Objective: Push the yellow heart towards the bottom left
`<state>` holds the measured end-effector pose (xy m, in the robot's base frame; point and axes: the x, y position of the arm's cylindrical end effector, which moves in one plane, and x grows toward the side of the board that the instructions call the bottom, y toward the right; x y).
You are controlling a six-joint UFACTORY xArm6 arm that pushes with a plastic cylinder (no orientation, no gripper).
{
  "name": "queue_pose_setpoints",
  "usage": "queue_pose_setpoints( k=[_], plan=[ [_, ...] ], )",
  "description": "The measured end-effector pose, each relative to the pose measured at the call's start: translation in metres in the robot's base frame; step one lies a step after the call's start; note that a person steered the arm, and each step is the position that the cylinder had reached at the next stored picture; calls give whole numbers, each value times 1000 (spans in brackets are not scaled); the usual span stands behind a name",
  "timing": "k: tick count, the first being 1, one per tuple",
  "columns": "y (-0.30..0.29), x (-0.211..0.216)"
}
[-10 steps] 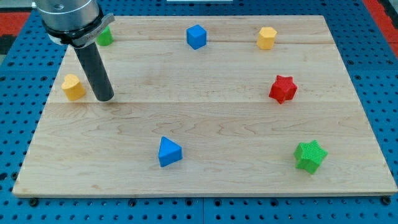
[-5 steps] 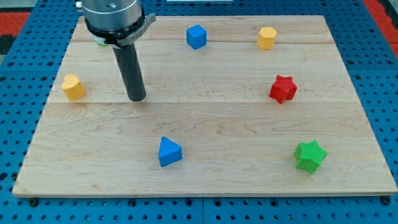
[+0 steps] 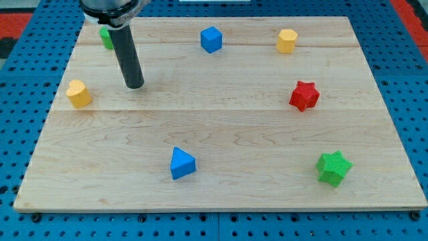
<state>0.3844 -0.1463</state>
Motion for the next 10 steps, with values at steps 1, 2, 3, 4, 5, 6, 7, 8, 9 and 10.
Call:
queue_pose_setpoints(
  k=[1, 2, 3, 4, 5, 6, 7, 8, 9, 10],
  plan=[
    [0, -4],
    [-2, -10],
    [-23, -10],
    [-35, -3],
    [-30, 22],
    [-30, -6],
    [-63, -20],
    [-104, -3],
    [-114, 10],
    [-121, 13]
  ],
)
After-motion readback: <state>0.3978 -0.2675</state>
